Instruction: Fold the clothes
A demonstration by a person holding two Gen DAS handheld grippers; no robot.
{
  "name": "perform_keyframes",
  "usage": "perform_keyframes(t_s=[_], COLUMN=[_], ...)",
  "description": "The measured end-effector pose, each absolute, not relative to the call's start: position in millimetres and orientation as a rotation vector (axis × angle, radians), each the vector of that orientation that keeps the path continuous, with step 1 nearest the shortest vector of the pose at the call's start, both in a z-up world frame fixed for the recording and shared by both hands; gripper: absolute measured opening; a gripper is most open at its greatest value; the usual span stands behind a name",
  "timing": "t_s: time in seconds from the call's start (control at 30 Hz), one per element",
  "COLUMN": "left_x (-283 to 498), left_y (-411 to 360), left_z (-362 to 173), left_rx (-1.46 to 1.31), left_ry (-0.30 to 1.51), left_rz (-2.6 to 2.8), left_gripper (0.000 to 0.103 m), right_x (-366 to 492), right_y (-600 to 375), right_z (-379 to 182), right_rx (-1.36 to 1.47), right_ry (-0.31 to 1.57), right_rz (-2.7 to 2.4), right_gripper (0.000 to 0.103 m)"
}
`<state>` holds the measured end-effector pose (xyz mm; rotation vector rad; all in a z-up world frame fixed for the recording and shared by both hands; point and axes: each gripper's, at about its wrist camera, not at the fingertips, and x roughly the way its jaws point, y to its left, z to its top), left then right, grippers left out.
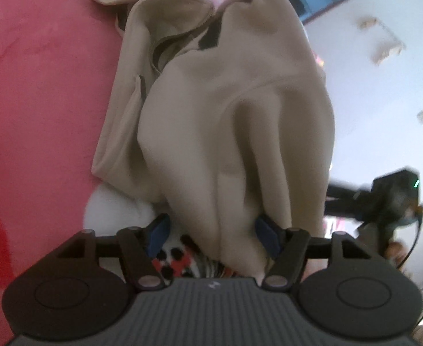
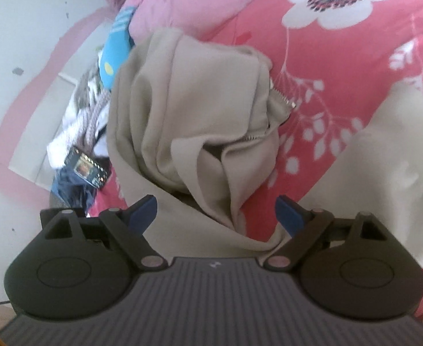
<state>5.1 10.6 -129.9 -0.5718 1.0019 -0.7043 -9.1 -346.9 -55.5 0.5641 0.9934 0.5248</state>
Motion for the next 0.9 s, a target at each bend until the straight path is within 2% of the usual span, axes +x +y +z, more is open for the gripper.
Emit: perform_keyframes(t_s=[0.3,0.5,0.57,0.63,0.67,0.73,0.83,0.9], left_x=[23,36,42,49,51,57,68,77], left_y=[-2,3,8,13,14,15,14,15], left_z=[-136,-140,-142,-143,-143,-141,-136,-134], left_rx=[-0.622,-0.696,-0.727,-0.767,-0.774,-0.773,-0.748,-0.724], left_ry=[0.997,0.997,0.998,0.996,0.991,0.983,0.973,0.966], left_rz=[-0.737,-0.734,-0.731,-0.733,-0.734,-0.732,-0.726,-0.721], left_gripper=[0.070,0.063,0.060,0.060,0.060,0.060,0.060,0.060], right_x=[-31,-43,-45,-47,-48,-47,-44,-43], right_y=[-321,-301,-293,-286,-282,-278,-270,-263], right_z=[-71,-73,-74,-76,-77,-76,-78,-81], right_rx=[0.337,0.191,0.143,0.098,0.075,0.080,0.130,0.160], right_ry=[1.042,1.021,1.010,1.001,0.996,0.995,1.007,1.016], right_rz=[0.610,0.632,0.620,0.604,0.595,0.598,0.642,0.674], right_gripper=[0.090,0.091,0.081,0.062,0.058,0.042,0.030,0.028])
